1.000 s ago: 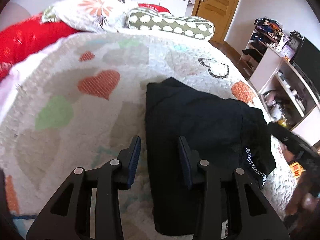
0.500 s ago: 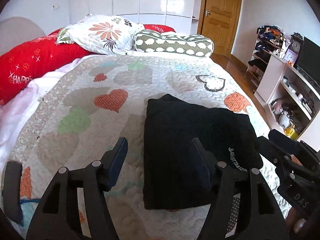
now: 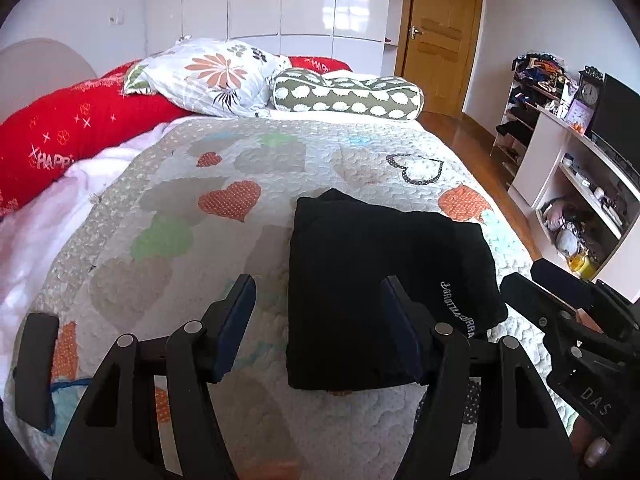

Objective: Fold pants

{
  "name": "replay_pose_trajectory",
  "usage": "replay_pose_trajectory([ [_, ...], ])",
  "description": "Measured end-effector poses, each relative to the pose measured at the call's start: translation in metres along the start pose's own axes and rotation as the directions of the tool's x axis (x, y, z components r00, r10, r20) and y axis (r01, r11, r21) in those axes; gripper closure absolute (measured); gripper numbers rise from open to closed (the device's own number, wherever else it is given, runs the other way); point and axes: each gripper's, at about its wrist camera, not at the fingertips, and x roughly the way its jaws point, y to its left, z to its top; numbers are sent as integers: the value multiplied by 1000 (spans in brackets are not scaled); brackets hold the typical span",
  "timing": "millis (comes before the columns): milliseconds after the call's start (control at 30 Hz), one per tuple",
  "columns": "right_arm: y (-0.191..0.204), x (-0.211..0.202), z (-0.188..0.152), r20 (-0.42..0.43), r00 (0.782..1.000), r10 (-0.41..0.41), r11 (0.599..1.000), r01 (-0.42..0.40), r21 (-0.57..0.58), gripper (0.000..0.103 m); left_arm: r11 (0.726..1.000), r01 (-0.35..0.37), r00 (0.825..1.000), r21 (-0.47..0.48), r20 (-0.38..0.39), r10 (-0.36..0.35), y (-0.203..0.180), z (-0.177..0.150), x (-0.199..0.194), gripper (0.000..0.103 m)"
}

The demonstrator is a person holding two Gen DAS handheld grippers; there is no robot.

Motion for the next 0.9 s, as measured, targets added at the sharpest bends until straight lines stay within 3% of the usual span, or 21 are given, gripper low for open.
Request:
replay_pose_trajectory([
  [900, 6, -14, -15, -16, 1000, 0, 1000, 0, 0, 55, 999, 27, 1000, 21, 14, -28, -8, -16, -22, 38],
])
